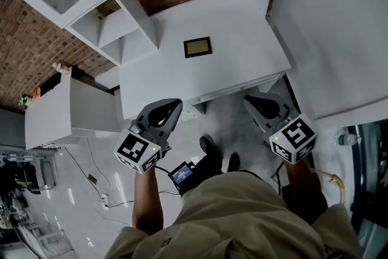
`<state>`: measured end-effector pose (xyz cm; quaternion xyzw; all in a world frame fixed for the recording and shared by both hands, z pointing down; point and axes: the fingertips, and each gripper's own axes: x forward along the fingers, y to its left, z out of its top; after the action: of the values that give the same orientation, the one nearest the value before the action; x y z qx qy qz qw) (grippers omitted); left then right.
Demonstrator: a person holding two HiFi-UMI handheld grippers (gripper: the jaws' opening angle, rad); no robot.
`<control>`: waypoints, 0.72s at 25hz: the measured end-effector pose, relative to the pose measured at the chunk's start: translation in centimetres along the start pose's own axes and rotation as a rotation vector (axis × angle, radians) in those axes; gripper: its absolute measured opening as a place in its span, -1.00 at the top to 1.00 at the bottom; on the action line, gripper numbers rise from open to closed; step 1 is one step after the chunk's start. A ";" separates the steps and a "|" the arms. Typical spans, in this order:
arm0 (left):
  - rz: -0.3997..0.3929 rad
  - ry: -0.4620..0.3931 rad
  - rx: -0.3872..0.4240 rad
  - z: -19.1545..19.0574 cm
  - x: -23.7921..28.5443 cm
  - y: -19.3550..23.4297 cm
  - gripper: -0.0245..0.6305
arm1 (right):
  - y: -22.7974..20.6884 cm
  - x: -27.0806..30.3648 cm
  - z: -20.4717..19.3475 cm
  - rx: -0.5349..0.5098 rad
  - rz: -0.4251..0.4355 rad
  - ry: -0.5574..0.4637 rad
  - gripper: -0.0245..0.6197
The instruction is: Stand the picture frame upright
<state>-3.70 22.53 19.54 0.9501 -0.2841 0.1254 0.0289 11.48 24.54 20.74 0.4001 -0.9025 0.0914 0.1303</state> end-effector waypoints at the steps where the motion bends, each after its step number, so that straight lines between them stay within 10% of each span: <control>1: -0.010 -0.001 -0.004 -0.2 0.8 0.8 0.90 | -0.7 0.6 0.1 -0.001 -0.011 0.005 0.91; 18: -0.169 -0.039 -0.018 -1.2 7.4 16.6 0.90 | -7.3 14.2 4.0 0.012 -0.157 0.047 0.91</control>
<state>-7.07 4.81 22.35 0.9726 -0.2046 0.1016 0.0426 7.07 8.73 21.74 0.4681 -0.8646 0.0958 0.1558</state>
